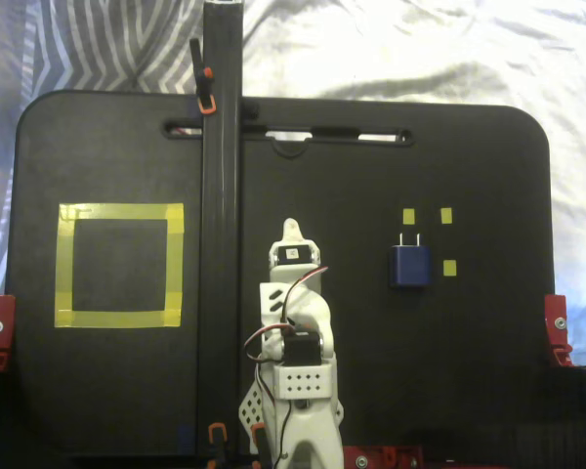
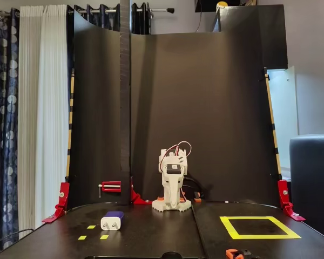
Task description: Grasp a block and put it in the designated area.
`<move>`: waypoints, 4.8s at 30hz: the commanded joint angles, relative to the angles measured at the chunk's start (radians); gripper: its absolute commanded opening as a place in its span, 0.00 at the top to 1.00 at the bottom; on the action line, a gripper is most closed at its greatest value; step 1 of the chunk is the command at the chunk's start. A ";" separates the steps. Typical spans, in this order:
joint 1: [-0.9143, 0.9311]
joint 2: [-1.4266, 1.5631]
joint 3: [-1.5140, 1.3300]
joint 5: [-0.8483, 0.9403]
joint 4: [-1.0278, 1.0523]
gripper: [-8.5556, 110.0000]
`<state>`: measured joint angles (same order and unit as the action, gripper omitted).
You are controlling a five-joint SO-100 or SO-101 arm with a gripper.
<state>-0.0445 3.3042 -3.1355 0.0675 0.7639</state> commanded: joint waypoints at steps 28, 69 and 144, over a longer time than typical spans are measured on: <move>0.003 0.005 -0.006 0.005 0.000 0.93; 0.202 -1.032 1.052 1.091 0.224 0.93; 0.890 -1.752 1.454 2.326 0.520 0.62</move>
<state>0.8468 1.5524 -1.7150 2.3884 1.2916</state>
